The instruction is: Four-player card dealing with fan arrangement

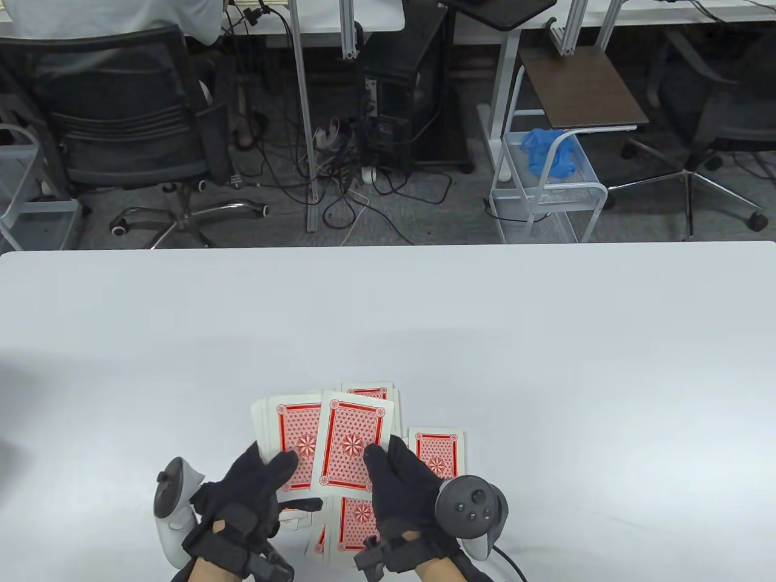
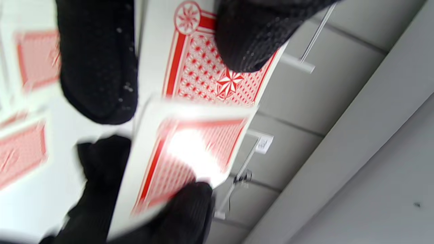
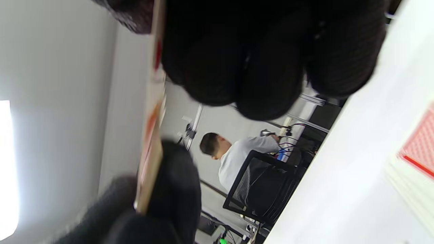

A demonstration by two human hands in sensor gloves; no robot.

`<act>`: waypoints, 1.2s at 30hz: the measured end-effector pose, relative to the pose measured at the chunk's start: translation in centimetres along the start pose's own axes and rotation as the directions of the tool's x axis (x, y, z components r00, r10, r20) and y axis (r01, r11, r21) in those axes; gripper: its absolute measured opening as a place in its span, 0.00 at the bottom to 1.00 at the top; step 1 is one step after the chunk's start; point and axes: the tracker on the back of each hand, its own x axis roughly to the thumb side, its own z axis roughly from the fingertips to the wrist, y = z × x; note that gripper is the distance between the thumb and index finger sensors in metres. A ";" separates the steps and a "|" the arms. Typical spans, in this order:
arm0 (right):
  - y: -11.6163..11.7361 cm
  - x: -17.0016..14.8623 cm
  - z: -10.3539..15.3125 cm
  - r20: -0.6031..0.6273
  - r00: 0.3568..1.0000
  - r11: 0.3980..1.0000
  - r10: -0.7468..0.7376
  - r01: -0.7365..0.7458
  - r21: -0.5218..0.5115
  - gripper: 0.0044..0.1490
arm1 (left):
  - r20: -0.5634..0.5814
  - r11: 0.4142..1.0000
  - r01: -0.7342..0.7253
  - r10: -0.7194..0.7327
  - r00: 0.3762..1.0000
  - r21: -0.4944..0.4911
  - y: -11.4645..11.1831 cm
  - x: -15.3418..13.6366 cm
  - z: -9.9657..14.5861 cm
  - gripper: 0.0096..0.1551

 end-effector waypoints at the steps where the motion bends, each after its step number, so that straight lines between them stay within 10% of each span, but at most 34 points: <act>1: 0.2 -0.5 0.1 -0.018 1.000 1.000 0.012 -0.012 0.015 0.27 | 0.033 0.993 0.086 -0.089 0.996 0.081 1.0 0.9 0.4 0.28; 7: 4.2 -1.6 -0.8 -0.098 0.927 0.925 0.363 -0.345 0.162 0.24 | 0.121 0.940 0.173 -0.216 0.969 0.294 4.7 4.4 2.4 0.27; 12: 11.0 -2.2 -2.7 -0.126 0.772 0.734 0.623 -0.521 0.435 0.24 | 0.154 0.936 0.124 -0.183 0.971 0.329 5.7 4.9 3.0 0.27; 20: 17.2 -3.9 -3.1 0.116 0.249 0.144 0.962 -0.817 0.559 0.27 | 0.119 0.922 0.137 -0.192 0.974 0.362 6.7 4.3 2.9 0.27; 23: 16.0 -2.8 -3.5 0.124 0.332 0.221 0.935 -0.820 0.528 0.29 | 0.068 0.883 0.230 -0.281 0.957 0.409 6.8 4.0 2.8 0.27; 28: 10.1 1.0 -3.4 0.020 0.838 0.815 0.546 -0.536 0.220 0.37 | -0.005 0.881 0.344 -0.362 0.932 0.326 4.6 2.8 1.7 0.27; 31: 7.4 2.3 -2.7 0.033 0.907 0.886 0.421 -0.418 0.201 0.44 | -0.022 0.922 0.333 -0.335 0.942 0.196 2.3 1.6 0.9 0.26; 36: 4.2 2.1 -1.4 0.124 0.825 0.822 0.552 -0.563 0.085 0.42 | -0.050 0.991 0.134 -0.133 0.990 0.025 -0.4 -0.6 -0.1 0.26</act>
